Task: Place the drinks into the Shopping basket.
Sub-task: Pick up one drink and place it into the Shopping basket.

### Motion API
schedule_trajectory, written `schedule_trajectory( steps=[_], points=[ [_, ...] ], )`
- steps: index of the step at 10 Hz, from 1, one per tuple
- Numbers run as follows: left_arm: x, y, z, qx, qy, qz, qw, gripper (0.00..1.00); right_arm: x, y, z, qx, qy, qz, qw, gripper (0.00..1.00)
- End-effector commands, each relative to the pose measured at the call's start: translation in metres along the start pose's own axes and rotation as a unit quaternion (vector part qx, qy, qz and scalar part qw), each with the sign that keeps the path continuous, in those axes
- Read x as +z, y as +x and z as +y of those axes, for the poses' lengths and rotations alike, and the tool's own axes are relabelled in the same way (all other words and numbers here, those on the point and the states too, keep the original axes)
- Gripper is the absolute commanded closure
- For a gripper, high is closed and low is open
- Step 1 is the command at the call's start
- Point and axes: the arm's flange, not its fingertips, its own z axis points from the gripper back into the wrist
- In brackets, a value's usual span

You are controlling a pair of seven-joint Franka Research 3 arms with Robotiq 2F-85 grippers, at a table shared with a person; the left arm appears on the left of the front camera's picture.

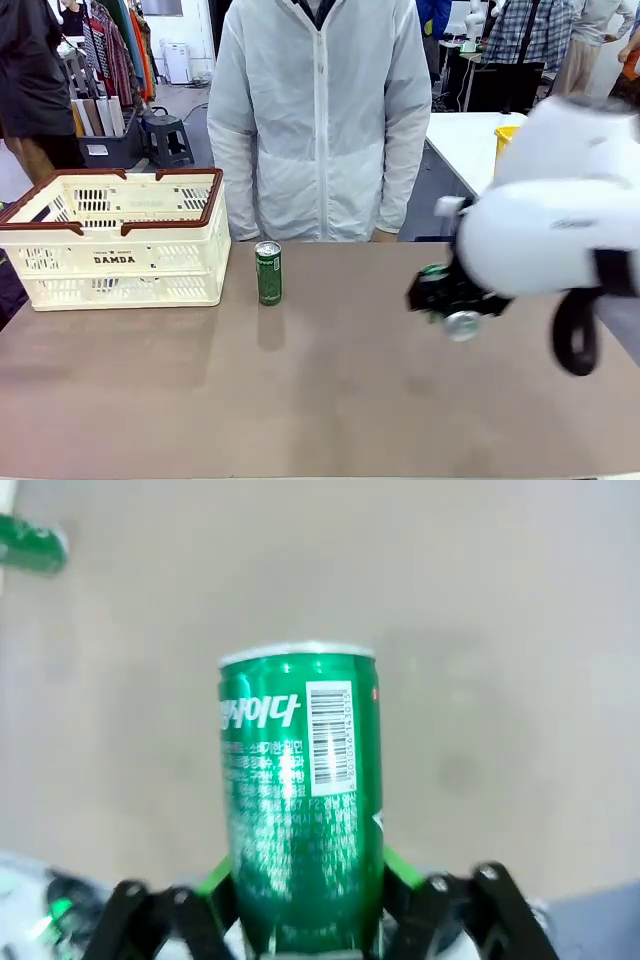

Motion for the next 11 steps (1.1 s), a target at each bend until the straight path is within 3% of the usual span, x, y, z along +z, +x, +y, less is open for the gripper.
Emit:
schedule_trajectory(
  steps=[1,5,11],
  points=[
    [0.002,-0.002,-0.001,0.001,0.003,0.003,1.0,0.0,-0.052,0.046,0.048,0.017,0.004,0.013,1.0,1.0],
    [0.002,-0.002,-0.001,0.001,0.003,0.003,1.0,0.0,-0.142,0.058,0.13,0.024,0.022,0.073,0.997,1.0],
    [0.002,-0.002,-0.001,0.001,0.003,0.003,1.0,0.0,-0.181,0.042,0.165,0.025,0.026,0.108,0.994,1.0]
  ],
)
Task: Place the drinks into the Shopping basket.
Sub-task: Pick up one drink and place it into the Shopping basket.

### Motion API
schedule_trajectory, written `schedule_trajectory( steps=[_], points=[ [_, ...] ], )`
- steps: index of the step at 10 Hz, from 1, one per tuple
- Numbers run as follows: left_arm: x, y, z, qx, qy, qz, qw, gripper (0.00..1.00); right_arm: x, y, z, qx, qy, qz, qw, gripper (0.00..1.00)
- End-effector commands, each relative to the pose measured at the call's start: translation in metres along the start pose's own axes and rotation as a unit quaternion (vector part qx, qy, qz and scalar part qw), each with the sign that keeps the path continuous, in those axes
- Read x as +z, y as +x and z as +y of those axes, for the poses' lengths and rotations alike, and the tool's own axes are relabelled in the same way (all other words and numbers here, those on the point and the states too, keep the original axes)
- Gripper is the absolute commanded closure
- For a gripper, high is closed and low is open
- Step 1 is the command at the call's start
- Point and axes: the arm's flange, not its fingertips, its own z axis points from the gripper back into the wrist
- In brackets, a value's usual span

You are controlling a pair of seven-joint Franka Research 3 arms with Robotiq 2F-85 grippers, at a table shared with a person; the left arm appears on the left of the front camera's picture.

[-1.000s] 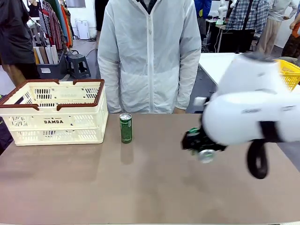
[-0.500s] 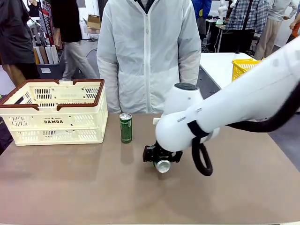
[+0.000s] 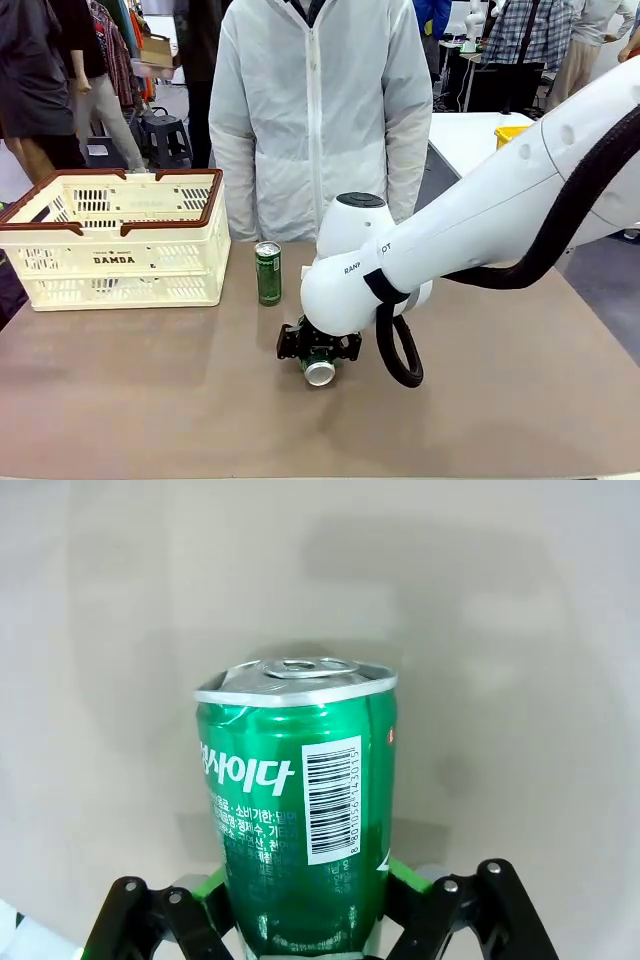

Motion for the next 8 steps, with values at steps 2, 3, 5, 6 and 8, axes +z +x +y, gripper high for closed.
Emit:
schedule_trajectory(
  steps=[2,3,5,6,8],
  points=[
    [0.002,-0.002,-0.001,0.0,0.003,0.002,1.0,0.0,-0.002,0.005,0.005,-0.012,-0.001,0.012,1.0,0.73],
    [0.002,-0.002,-0.001,0.0,0.003,0.002,1.0,0.0,-0.001,0.004,0.004,-0.015,0.004,0.016,1.0,0.19],
    [0.002,-0.002,-0.001,0.0,0.003,0.002,1.0,0.0,0.002,0.002,0.006,-0.012,0.013,0.018,1.0,0.0],
    [0.002,-0.002,-0.001,0.0,0.003,0.002,1.0,0.0,0.006,0.002,0.006,-0.014,0.013,0.017,1.0,0.0],
    [0.002,-0.002,-0.001,0.0,0.003,0.002,1.0,0.0,0.01,0.001,0.003,-0.019,0.014,0.019,1.0,0.0]
  ],
)
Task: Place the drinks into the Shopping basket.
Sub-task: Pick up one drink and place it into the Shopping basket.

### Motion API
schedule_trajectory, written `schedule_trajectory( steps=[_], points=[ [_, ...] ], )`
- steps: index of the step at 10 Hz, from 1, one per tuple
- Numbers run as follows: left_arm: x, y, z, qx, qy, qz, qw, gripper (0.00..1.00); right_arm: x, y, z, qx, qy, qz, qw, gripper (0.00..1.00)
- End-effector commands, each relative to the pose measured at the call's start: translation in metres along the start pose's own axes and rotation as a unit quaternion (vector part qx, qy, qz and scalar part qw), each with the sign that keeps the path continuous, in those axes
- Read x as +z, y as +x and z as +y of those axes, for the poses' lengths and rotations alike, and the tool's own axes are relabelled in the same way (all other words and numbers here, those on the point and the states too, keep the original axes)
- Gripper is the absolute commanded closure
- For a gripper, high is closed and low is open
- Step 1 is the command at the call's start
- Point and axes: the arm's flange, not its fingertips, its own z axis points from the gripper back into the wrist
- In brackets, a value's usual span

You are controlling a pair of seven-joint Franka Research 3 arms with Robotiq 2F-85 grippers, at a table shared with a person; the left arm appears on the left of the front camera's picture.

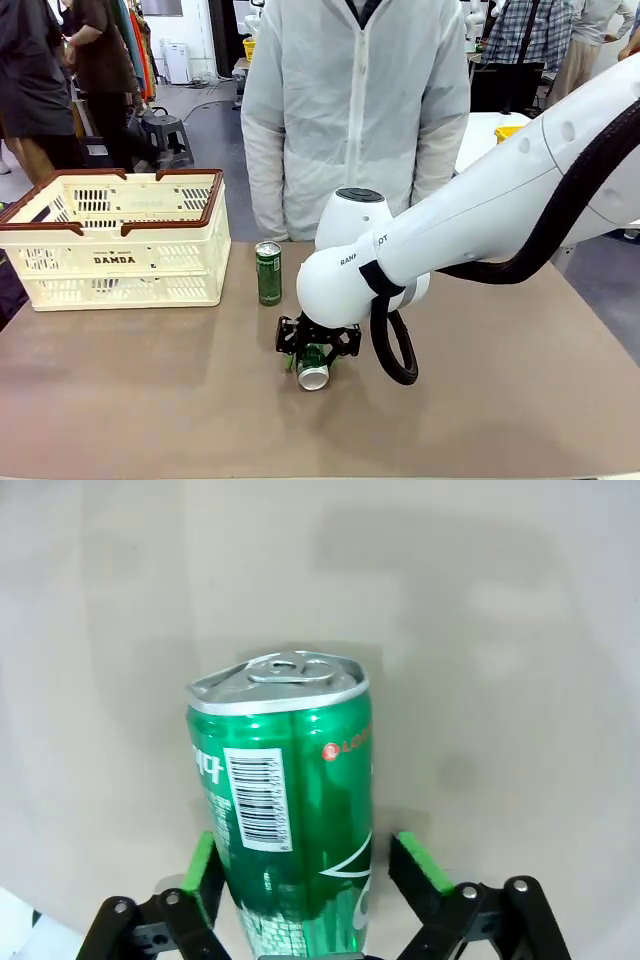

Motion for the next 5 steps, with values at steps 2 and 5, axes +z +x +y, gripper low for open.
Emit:
schedule_trajectory(
  steps=[2,5],
  points=[
    [0.002,-0.002,-0.001,0.0,0.003,0.002,1.0,0.0,0.013,-0.003,-0.001,0.0,0.016,0.016,1.0,0.0],
    [0.002,-0.002,-0.001,0.0,0.003,0.002,1.0,0.0,0.077,-0.012,-0.008,0.027,0.072,0.035,0.996,0.0]
  ],
)
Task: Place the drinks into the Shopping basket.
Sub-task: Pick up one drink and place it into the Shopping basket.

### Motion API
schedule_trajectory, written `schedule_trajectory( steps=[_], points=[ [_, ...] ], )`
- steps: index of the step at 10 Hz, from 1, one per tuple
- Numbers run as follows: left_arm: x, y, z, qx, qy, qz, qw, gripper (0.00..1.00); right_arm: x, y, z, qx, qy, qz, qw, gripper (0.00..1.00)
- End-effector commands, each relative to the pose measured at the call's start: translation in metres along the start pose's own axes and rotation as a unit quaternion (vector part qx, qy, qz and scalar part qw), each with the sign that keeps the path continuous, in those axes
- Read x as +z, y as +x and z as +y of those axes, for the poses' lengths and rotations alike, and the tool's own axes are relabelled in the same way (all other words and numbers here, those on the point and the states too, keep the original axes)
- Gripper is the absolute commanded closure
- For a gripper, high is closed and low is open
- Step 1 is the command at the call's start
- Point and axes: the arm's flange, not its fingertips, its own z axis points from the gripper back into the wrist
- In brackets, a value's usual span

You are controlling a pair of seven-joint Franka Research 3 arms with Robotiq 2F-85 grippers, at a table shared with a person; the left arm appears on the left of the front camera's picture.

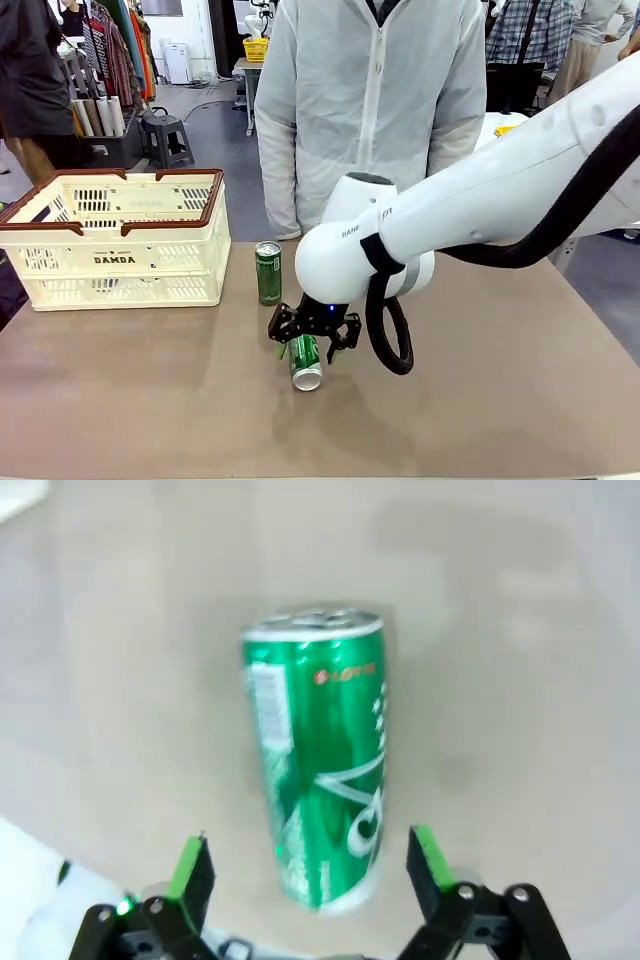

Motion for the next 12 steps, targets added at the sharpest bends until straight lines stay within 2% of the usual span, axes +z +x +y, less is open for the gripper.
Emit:
schedule_trajectory(
  steps=[1,4,5,6,7,8,9,10,11,12],
  points=[
    [0.002,-0.002,-0.001,0.0,0.003,0.002,1.0,0.0,0.072,-0.019,-0.023,0.02,0.042,0.015,0.999,0.0],
    [0.002,-0.002,-0.001,0.0,0.003,0.002,1.0,0.0,0.204,-0.075,-0.128,0.032,0.129,0.068,0.989,0.0],
    [0.002,-0.002,-0.001,0.0,0.003,0.002,1.0,0.0,0.238,-0.089,-0.176,0.037,0.166,0.096,0.981,0.0],
    [0.002,-0.002,-0.001,0.0,0.003,0.002,1.0,0.0,0.274,-0.106,-0.238,0.041,0.231,0.119,0.965,0.0],
    [0.002,-0.002,-0.001,0.0,0.003,0.002,1.0,0.0,0.301,-0.115,-0.299,0.042,0.308,0.117,0.943,0.0],
    [0.002,-0.002,-0.001,0.0,0.003,0.002,1.0,0.0,0.317,-0.123,-0.355,0.054,0.395,0.106,0.911,0.0],
    [0.002,-0.002,-0.001,0.0,0.003,0.002,1.0,0.0,0.325,-0.131,-0.402,0.053,0.465,0.068,0.881,0.0],
    [0.002,-0.002,-0.001,0.0,0.003,0.002,1.0,0.0,0.325,-0.141,-0.44,0.069,0.538,0.024,0.84,0.0],
    [0.002,-0.002,-0.001,0.0,0.003,0.002,1.0,0.0,0.318,-0.146,-0.457,0.072,0.575,-0.013,0.815,0.0],
    [0.002,-0.002,-0.001,0.0,0.003,0.002,1.0,0.0,0.306,-0.147,-0.461,0.075,0.595,-0.032,0.8,0.0]
  ],
)
